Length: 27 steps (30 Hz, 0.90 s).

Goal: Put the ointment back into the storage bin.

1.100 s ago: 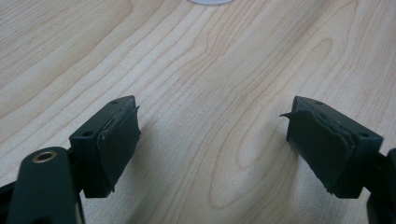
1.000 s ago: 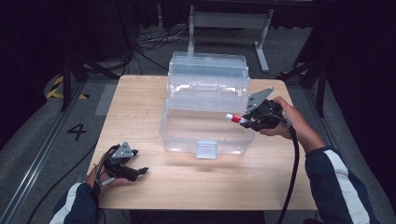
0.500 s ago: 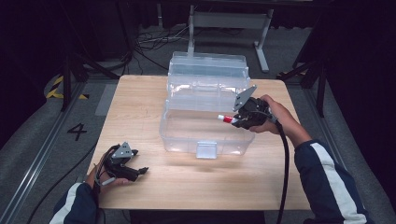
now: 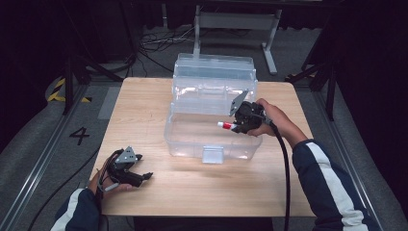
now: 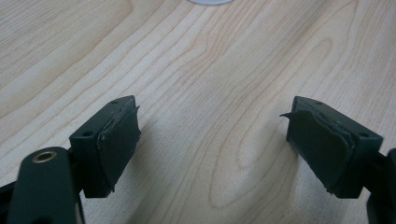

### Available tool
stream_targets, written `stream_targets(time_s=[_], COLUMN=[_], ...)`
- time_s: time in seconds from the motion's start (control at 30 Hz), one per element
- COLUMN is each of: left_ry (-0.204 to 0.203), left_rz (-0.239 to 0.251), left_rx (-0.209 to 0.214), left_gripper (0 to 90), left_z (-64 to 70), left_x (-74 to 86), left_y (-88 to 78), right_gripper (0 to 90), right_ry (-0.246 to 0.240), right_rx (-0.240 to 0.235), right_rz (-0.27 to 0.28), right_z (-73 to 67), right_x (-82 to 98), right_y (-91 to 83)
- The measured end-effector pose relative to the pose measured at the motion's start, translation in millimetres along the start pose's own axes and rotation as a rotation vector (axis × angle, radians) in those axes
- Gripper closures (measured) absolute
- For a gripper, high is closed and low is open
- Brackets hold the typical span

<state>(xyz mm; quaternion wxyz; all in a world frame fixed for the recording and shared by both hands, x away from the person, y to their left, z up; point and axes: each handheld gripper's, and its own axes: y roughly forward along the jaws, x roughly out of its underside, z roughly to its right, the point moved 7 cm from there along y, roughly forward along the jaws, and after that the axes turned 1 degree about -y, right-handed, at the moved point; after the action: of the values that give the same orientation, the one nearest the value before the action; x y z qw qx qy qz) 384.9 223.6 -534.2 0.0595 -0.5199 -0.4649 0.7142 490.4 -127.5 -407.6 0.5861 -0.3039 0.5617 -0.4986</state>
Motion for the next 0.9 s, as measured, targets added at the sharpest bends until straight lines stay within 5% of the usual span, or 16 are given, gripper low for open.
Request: stream_targets(time_s=[0.43,0.9], left_ry=[0.001,0.0], left_rz=[0.0,0.0], left_rx=[0.0,0.0], left_gripper=[17.4,17.4], left_z=[-0.1,0.0], left_x=[0.0,0.0], left_y=[0.0,0.0], right_gripper=[70.7,70.7], right_ry=[-0.047,-0.038], right_rx=[-0.034,-0.07], right_rz=[-0.069,-0.136], right_z=[2.5,4.4], right_x=[4.4,11.0], right_y=[25.5,42.2])
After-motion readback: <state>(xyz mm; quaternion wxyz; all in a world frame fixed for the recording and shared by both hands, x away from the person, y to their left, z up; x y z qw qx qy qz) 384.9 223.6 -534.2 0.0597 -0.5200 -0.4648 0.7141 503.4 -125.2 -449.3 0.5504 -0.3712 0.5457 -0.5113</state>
